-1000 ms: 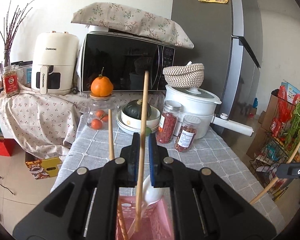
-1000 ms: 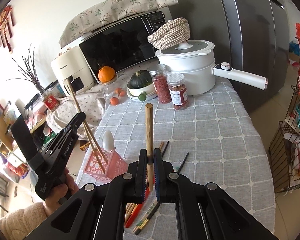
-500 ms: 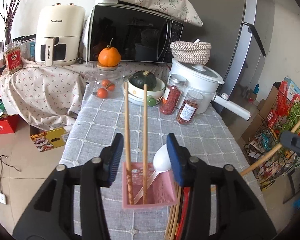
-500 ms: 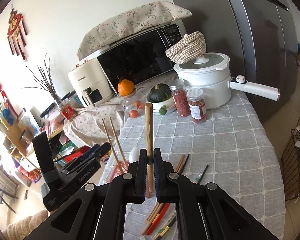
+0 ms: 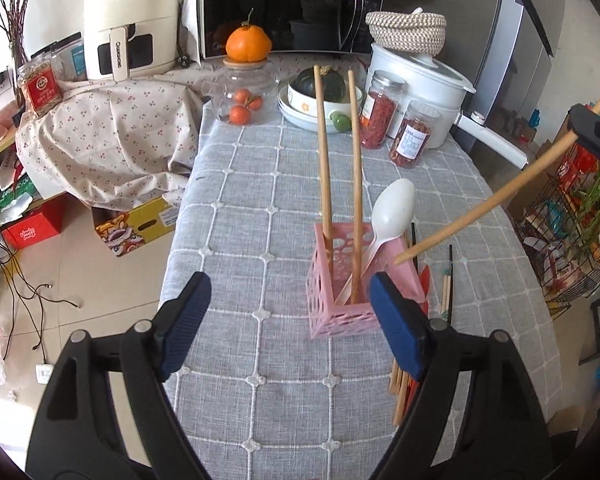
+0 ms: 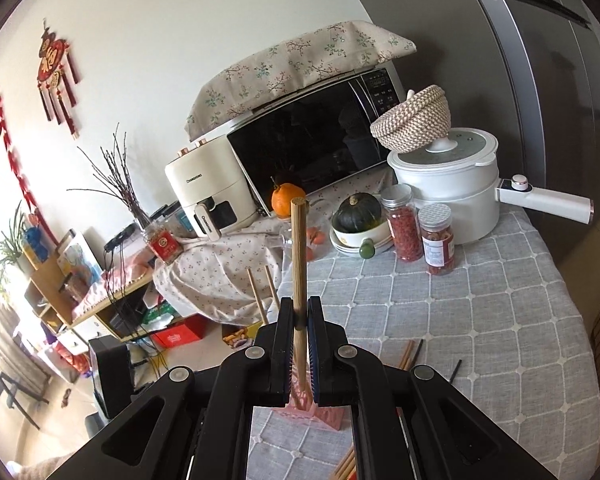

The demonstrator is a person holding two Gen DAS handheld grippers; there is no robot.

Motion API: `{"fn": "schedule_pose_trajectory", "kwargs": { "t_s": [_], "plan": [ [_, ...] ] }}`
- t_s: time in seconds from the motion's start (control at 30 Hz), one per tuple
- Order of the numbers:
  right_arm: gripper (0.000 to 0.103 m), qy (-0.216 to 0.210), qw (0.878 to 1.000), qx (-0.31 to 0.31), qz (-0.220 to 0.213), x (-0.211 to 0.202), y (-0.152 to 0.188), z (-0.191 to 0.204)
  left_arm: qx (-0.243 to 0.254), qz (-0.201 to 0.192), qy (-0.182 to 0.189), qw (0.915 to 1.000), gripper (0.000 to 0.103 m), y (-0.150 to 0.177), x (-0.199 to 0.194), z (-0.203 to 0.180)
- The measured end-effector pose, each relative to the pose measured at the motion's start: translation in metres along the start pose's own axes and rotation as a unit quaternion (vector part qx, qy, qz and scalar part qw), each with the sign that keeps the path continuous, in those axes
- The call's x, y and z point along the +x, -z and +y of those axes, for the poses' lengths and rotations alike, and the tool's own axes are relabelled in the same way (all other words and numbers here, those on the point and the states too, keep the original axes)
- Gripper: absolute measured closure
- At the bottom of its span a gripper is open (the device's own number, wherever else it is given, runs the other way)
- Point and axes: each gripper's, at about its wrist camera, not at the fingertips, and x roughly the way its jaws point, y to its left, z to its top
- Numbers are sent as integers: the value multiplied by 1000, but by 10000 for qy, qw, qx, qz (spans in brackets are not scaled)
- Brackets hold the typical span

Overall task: Organize utensils
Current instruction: 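Lower both chopsticks into the pink basket and open both tools, then lower the left tool onto the red plastic spoon and grasp it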

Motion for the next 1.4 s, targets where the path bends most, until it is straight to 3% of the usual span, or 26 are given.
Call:
{"fn": "schedule_pose_trajectory", "kwargs": {
  "t_s": [0.37, 0.6, 0.63, 0.8, 1.03, 1.4],
  "plan": [
    [97, 431, 9953, -419, 765, 60, 23, 15, -54, 150, 180, 9997, 22, 1, 0, 3],
    [95, 416, 9949, -270, 879, 76, 27, 8, -10, 175, 232, 9996, 22, 2, 0, 1],
    [93, 391, 9953, -251, 852, 76, 26, 7, 2, 187, 242, 9995, 22, 3, 1, 0],
    [66, 240, 9978, -121, 603, 65, 19, 4, 15, 200, 282, 9994, 22, 3, 1, -1],
    [56, 241, 9983, -116, 524, 49, 14, -4, 108, 249, 353, 9990, 21, 5, 2, -9],
    [33, 770, 9931, 27, 889, 27, 25, -56, 425, 373, 545, 9969, 21, 8, 4, -42]
  ]
}}
